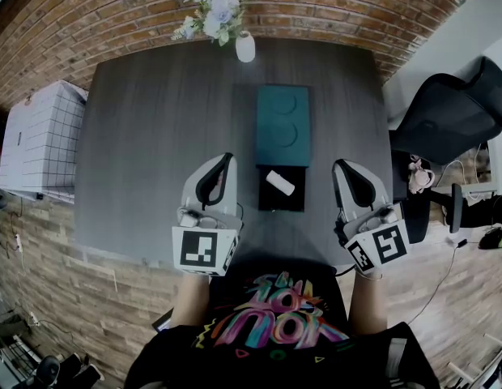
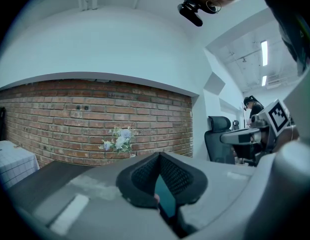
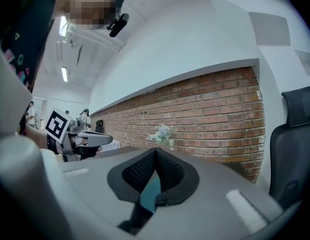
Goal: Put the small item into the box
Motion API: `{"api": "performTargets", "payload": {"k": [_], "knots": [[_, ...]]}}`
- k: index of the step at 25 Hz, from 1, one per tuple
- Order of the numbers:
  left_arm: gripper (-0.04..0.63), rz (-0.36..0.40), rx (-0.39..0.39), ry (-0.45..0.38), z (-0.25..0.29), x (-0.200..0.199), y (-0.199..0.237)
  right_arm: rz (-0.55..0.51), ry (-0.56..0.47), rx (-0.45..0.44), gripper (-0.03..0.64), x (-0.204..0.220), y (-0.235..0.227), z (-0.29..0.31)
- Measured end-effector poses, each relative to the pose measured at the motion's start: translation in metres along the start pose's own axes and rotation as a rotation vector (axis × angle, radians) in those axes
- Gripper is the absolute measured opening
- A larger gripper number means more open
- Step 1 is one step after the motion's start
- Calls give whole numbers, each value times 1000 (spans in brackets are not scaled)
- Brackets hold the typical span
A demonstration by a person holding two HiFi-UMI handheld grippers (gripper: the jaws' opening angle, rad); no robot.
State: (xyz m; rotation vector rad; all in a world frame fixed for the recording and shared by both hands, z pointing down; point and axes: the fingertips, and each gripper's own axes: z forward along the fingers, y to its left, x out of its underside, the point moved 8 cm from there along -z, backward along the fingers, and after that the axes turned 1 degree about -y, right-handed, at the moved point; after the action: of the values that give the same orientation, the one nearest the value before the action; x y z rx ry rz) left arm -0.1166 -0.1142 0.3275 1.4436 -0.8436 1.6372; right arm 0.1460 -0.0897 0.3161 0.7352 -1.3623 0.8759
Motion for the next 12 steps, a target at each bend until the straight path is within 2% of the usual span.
{"api": "performTargets", "payload": {"k": [12], "knots": [[2, -11, -2, 7, 0, 1, -1, 5, 6, -6, 0, 2, 0, 0]]}}
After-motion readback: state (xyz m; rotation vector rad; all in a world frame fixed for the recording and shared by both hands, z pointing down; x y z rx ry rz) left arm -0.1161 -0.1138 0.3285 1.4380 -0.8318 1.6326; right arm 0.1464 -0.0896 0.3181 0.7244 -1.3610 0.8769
